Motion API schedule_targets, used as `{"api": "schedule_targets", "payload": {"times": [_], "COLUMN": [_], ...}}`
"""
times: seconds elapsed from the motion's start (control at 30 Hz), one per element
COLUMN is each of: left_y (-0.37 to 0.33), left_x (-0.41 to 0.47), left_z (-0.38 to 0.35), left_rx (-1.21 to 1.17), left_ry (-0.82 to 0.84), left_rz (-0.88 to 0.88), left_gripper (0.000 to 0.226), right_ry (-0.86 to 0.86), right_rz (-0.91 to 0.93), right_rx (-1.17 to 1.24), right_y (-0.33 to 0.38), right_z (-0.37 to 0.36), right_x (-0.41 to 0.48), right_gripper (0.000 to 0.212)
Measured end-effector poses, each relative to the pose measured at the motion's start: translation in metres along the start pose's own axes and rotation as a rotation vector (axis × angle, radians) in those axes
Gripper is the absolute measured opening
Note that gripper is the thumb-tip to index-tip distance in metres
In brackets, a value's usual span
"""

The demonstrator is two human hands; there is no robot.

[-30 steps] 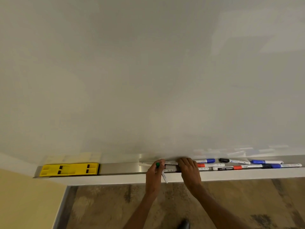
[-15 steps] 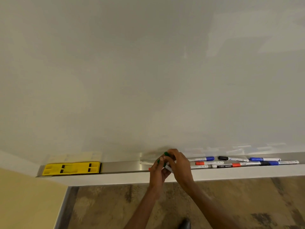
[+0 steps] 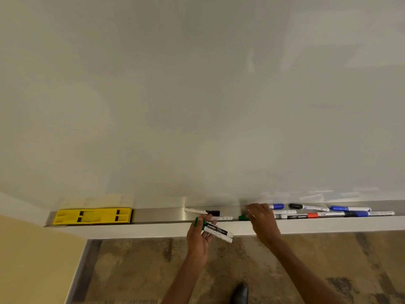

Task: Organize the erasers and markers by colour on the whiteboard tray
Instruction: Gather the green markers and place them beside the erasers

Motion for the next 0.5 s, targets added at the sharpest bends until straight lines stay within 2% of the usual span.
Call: {"api": "schedule_targets", "payload": {"times": [0.13, 0.37, 0.5], "left_y": [0.004, 0.007, 0.008], "left_x": [-0.002, -0.006, -0.008], "left_z": [0.004, 0.001, -0.002], "left_rx": [-0.014, -0.010, -0.038], "left_ry": [-0.015, -0.029, -0.018], "left_rz": [0.023, 0.054, 0.056], "left_gripper": [0.032, 0.031, 0.034], "right_ry": [0.238, 0.209, 0.076], "right_rz": [0.088, 0.145, 0.215], "right_rx": [-0.214, -0.161, 0.017], "right_y": [-0.027, -0.021, 0.007], "right_z": [-0.012, -0.006, -0.001], "right_x": [-0.003, 0.007, 0.005], "right_gripper": [0.038, 0.031, 0.032]}}
Point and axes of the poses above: each hand's wrist, its own x-axis towards the middle knuckle, its own z-axis out of the back of the hand, y = z × x, the point moved 3 cm from there along x, towards the middle knuckle, and after that the axes turned 1 degree about -x, right-handed, at the moved point
